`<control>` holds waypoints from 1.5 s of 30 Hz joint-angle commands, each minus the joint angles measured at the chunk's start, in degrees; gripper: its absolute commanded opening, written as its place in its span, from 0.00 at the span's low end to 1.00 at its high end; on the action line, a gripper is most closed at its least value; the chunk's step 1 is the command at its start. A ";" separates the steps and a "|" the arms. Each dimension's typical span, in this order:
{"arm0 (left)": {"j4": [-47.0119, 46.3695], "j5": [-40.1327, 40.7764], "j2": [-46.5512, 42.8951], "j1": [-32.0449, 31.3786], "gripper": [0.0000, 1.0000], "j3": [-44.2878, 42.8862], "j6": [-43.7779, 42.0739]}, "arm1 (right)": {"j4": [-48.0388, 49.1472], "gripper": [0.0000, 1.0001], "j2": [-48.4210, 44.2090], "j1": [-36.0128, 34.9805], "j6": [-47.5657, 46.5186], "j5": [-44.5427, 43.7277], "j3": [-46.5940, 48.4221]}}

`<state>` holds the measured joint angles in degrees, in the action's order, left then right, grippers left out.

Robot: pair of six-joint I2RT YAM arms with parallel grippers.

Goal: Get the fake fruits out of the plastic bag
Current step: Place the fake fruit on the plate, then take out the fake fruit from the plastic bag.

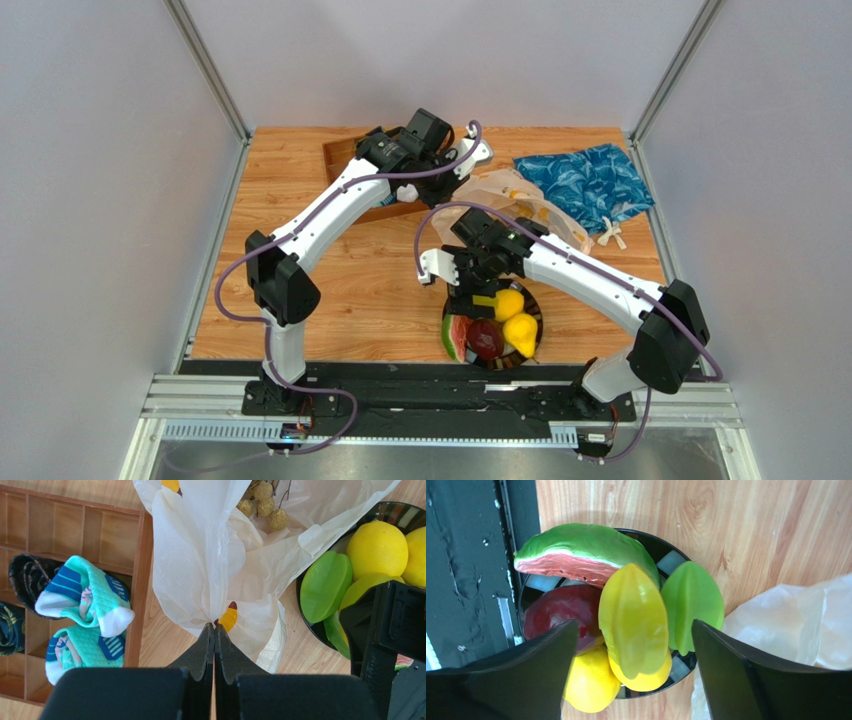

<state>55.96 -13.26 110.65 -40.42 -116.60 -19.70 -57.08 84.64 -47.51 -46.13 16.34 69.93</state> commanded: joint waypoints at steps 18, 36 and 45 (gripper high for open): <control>1.25 -4.94 -2.46 -0.09 0.00 0.58 1.25 | 16.28 0.49 4.47 27.29 11.94 -9.30 5.39; 2.39 -3.53 -0.61 -0.09 0.00 1.02 0.46 | 27.55 0.52 24.96 29.75 6.66 -11.25 9.69; -0.41 6.29 -0.17 0.52 0.00 0.84 2.65 | 21.24 0.08 15.77 30.37 5.70 -3.95 9.61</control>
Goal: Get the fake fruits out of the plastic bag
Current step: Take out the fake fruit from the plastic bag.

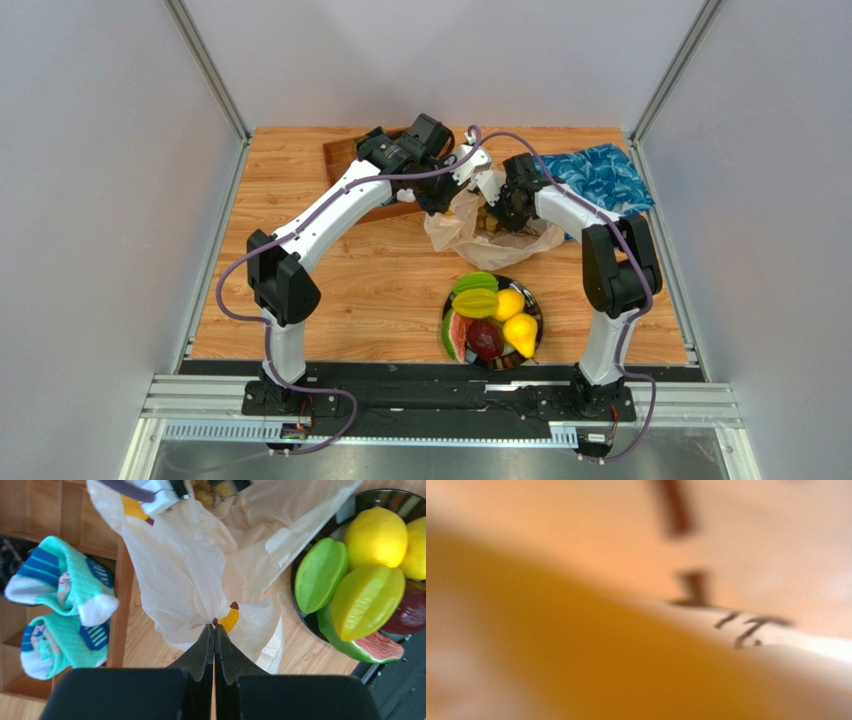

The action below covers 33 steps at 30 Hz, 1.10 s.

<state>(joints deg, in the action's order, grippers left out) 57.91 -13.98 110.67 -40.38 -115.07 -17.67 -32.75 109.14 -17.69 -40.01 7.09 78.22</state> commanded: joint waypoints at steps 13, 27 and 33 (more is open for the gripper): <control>-5.79 11.34 3.49 5.49 0.00 -7.01 8.79 | -20.76 0.03 -32.13 0.12 4.67 21.29 2.29; -5.70 6.68 4.64 6.45 0.00 -8.33 9.94 | -36.50 0.06 -44.44 -8.76 3.62 24.81 -7.45; -4.92 -0.74 4.64 6.54 0.00 -8.86 9.76 | -31.33 0.05 -47.97 -10.52 2.66 19.11 -9.14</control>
<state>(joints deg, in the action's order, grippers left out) 53.06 -7.42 115.63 -34.09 -121.49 -8.82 -68.18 64.05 -27.90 -37.10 29.63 68.23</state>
